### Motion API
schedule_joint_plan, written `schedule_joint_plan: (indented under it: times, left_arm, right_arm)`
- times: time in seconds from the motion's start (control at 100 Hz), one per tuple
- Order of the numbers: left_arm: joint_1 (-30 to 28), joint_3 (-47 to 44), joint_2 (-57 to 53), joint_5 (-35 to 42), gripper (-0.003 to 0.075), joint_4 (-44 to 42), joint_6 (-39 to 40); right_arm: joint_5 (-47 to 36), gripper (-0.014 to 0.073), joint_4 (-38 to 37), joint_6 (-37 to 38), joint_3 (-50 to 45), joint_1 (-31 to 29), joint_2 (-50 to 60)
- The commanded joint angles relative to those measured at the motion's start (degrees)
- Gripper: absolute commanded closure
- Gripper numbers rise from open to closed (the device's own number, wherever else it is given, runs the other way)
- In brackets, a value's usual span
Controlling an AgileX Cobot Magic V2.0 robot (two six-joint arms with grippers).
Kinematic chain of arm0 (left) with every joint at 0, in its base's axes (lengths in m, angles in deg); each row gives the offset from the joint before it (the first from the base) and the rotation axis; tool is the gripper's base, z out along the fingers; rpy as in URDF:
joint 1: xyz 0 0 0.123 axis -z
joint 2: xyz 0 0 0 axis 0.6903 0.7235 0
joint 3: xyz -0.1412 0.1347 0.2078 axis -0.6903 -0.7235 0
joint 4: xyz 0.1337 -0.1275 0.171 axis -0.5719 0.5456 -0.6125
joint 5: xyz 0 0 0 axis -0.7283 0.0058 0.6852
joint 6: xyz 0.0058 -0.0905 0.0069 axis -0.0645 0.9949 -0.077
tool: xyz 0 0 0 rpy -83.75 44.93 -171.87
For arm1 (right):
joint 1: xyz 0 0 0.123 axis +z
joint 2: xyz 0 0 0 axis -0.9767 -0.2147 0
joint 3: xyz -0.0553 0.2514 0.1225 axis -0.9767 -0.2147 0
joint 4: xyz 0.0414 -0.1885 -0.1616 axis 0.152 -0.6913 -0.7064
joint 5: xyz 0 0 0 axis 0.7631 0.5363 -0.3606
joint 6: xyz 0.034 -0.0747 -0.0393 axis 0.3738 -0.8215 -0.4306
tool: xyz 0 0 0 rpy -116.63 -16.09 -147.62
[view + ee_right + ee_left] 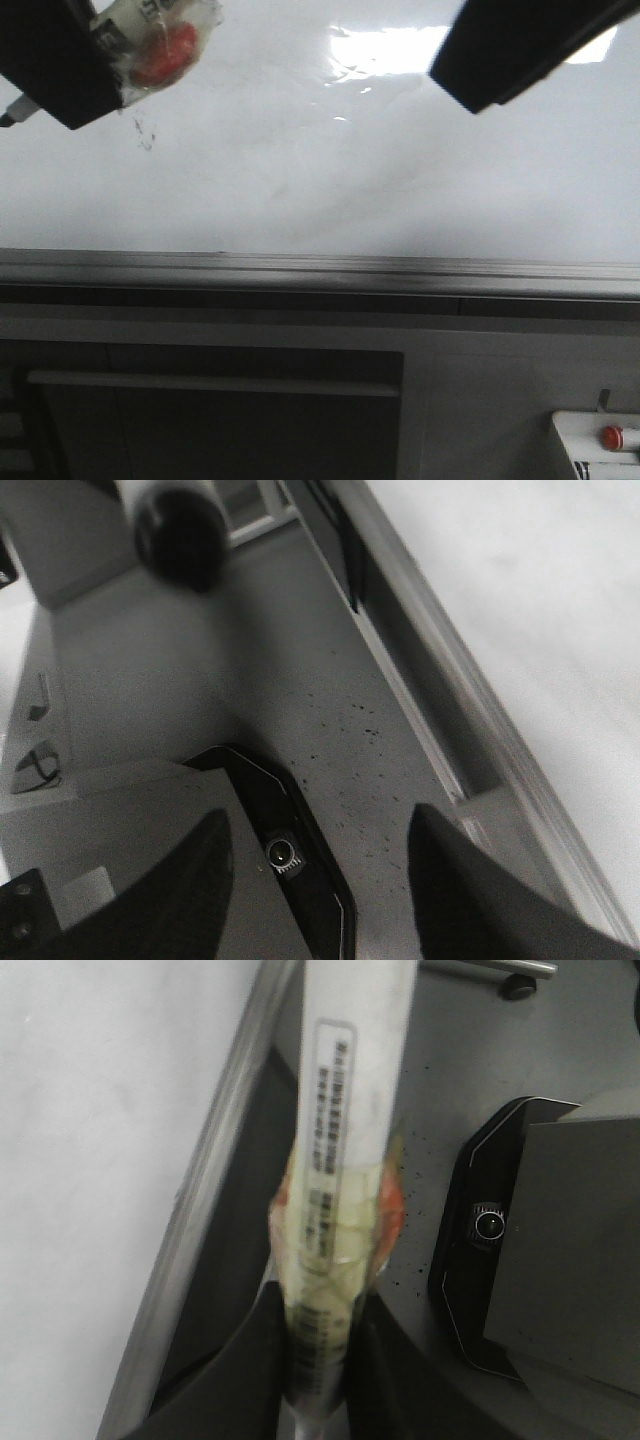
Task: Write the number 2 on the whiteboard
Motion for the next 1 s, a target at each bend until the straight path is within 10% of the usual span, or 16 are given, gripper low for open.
schedule_joint_plan:
  times: [0.0, 0.3, 0.99]
  left_arm:
    - [2.69, 1.85, -1.02, 1.87, 0.0739, 0.60, -0.61]
    - [4.86, 1.85, -1.02, 4.32, 0.0739, 0.95, -1.15]
    - [4.86, 2.30, -1.02, 6.30, 0.0739, 2.59, -3.38]
  right_arm:
    - [-0.76, 0.0244, 7.13, -5.29, 3.88, 0.55, -0.30]
    - [-1.96, 0.0244, 20.28, -21.58, 4.71, 0.55, -0.58]
    - [-3.01, 0.0244, 20.54, -23.46, 4.71, 0.55, -0.58]
